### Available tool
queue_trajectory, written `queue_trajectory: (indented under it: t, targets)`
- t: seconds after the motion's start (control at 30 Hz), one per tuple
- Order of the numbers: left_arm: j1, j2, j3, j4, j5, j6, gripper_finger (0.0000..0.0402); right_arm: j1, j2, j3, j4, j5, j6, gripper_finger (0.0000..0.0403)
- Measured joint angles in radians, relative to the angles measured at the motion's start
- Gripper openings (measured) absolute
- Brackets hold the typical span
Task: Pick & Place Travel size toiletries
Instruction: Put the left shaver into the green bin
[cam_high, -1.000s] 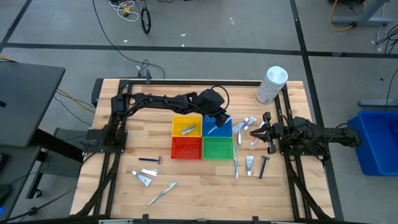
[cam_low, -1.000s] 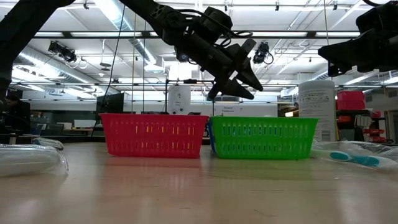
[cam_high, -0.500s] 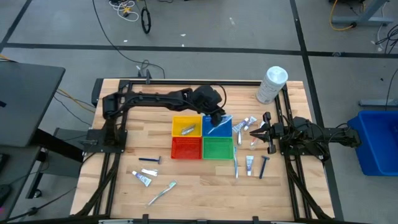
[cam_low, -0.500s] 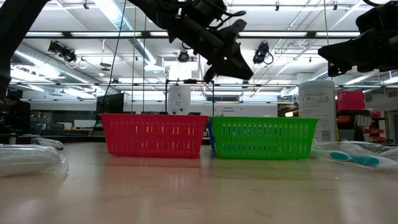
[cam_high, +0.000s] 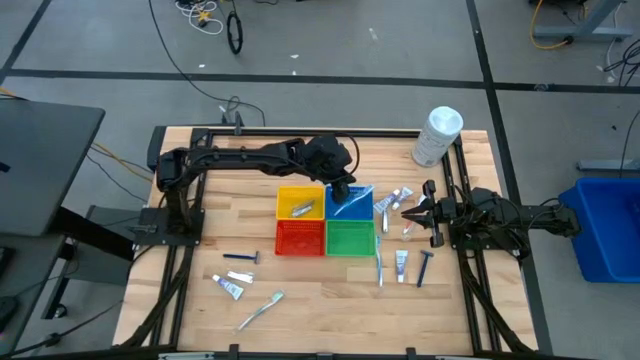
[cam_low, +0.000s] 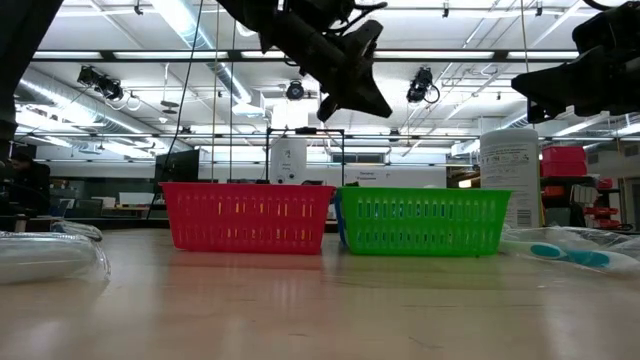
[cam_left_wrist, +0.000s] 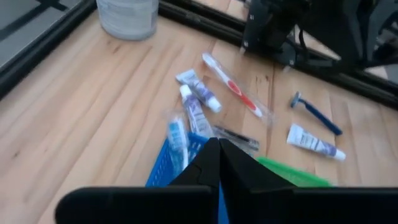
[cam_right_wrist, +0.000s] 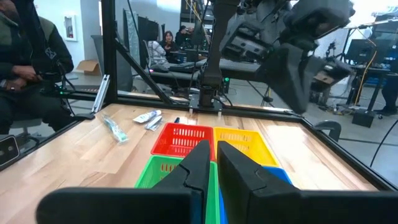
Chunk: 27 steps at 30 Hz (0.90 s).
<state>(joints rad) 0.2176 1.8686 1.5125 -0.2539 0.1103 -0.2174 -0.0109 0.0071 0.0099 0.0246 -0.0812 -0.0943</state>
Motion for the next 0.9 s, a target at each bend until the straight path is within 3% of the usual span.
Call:
queue_trajectory:
  t: [0.47, 0.9]
  targets:
    - [-0.065, -0.206, -0.280, 0.045, -0.006, 0.021, 0.0008, 0.000, 0.000, 0.000, 0.000, 0.000, 0.000, 0.0040]
    - [-0.088, -0.493, -0.567, 0.050, -0.048, -0.007, 0.0004, 0.000, 0.000, 0.000, 0.000, 0.001, 0.000, 0.0041]
